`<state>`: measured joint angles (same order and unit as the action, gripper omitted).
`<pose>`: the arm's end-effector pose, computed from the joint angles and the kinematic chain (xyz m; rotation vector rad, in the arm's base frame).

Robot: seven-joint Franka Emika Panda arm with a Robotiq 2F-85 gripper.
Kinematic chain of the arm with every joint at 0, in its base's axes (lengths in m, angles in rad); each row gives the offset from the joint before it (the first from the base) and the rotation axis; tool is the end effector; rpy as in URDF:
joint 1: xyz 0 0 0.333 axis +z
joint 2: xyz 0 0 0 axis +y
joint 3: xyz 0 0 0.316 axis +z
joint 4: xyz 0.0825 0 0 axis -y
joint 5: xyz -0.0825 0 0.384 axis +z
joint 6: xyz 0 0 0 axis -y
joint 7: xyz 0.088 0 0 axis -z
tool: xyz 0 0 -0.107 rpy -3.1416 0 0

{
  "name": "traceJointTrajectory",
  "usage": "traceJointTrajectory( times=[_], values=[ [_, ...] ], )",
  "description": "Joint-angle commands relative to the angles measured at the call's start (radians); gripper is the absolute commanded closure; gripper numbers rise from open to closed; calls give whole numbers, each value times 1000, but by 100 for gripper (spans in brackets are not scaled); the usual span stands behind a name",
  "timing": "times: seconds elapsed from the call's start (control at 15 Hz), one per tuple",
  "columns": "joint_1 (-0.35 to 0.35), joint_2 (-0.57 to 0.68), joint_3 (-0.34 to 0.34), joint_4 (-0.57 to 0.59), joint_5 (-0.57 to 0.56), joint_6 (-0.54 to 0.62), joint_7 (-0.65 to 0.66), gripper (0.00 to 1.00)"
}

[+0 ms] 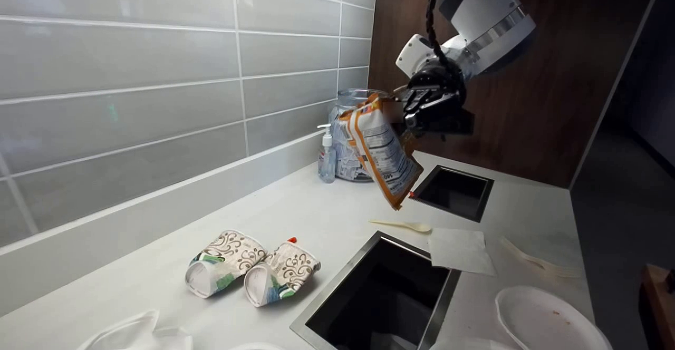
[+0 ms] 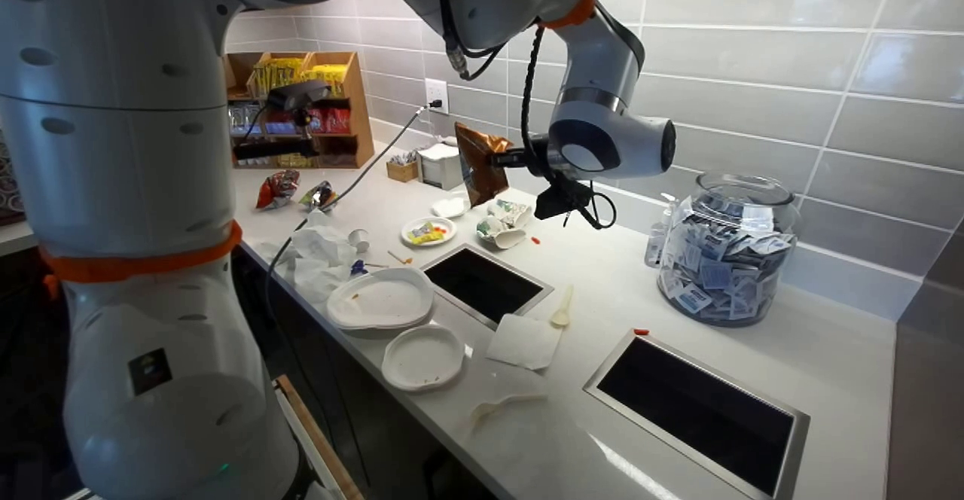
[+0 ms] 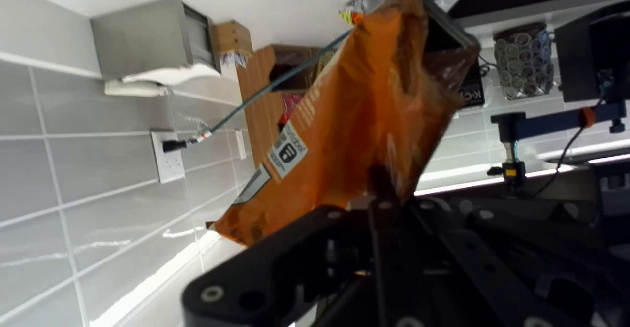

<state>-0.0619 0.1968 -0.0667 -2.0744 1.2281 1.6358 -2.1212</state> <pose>0.5478 0.0261 0.3543 -1.4919 -1.3242 -0.9068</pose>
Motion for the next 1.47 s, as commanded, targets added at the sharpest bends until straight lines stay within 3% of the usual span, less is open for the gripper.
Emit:
traceJointTrajectory(
  times=[0.0, 0.6, 0.87, 1.07, 1.2, 1.33, 1.4],
  values=[
    [49, -39, 14, -22, -98, 186, 86, 100],
    [128, 20, 86, 21, -421, 674, 309, 100],
    [136, 87, 97, 21, -624, 906, 437, 100],
    [144, 145, 87, 21, -842, 1061, 628, 100],
    [237, 177, -23, 24, -990, 1105, 789, 100],
    [344, 206, -157, 43, -1109, 1087, 942, 100],
    [375, 218, -192, 60, -1160, 1056, 1015, 100]
  ],
)
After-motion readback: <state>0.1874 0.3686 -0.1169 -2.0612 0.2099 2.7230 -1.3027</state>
